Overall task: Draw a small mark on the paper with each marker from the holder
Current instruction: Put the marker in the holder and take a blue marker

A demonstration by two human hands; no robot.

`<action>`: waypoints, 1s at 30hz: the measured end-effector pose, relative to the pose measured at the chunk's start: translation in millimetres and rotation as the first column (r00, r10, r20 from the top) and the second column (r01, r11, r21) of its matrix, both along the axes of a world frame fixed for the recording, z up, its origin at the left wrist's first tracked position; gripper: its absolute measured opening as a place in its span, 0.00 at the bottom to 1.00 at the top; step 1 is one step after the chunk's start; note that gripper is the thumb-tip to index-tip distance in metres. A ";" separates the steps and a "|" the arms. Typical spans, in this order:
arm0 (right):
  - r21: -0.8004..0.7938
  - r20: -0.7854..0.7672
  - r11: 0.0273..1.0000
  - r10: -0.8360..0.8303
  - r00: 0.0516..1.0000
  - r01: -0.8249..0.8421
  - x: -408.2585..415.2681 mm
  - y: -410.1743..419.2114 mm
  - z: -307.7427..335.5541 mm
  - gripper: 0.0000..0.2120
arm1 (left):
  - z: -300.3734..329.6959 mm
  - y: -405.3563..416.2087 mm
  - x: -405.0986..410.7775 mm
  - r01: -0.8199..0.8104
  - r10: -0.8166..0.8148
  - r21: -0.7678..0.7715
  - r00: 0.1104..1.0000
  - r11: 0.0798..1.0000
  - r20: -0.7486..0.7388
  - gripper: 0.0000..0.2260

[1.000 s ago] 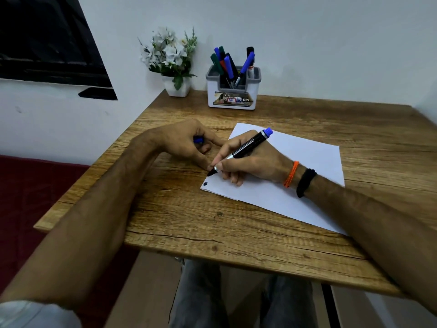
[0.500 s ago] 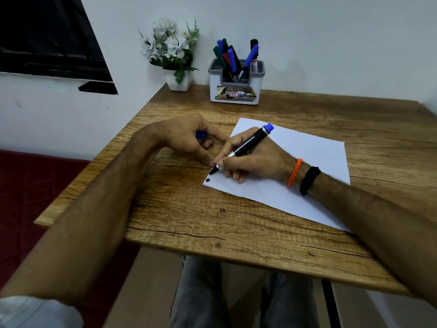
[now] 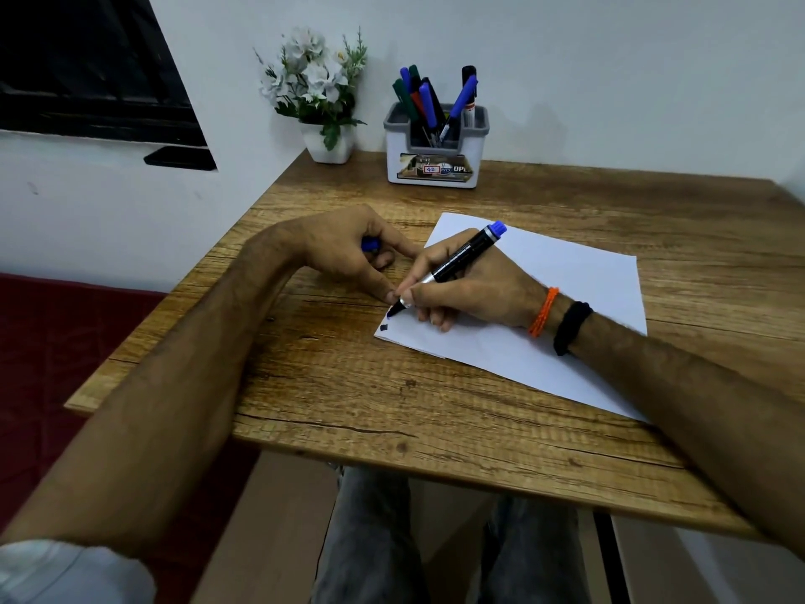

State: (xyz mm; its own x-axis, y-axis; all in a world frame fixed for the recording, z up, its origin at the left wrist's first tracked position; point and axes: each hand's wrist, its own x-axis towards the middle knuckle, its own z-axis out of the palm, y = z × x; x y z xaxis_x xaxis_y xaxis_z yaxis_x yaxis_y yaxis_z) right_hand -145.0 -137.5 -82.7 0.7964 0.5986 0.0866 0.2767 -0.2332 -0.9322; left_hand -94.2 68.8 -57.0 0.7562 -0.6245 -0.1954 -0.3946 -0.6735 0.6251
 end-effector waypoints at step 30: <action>0.006 0.014 1.000 -0.018 1.000 0.018 -0.7 -0.2 1.3 0.03 | 2.5 -2.0 -3.3 0.005 -0.005 -0.002 1.000 1.000 -0.005 0.27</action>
